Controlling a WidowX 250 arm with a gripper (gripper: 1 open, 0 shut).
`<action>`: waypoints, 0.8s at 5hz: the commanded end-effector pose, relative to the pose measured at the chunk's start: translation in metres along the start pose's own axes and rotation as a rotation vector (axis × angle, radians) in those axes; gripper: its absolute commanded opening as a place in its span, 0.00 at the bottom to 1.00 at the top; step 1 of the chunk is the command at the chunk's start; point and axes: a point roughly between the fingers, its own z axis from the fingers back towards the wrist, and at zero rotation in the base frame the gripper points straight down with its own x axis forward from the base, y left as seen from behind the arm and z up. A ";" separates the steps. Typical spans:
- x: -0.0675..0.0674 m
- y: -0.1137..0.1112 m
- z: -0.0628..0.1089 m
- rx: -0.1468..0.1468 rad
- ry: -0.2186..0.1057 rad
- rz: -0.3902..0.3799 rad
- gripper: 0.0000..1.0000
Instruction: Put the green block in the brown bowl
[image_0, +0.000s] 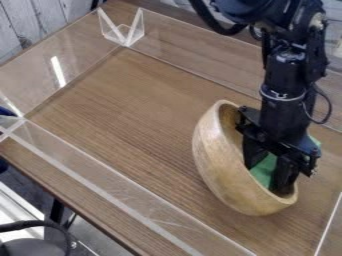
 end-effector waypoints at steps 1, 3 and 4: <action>-0.005 0.016 -0.007 0.015 0.022 0.043 0.00; -0.016 0.023 -0.013 0.025 0.037 0.068 1.00; -0.026 0.027 -0.016 0.032 0.046 0.090 1.00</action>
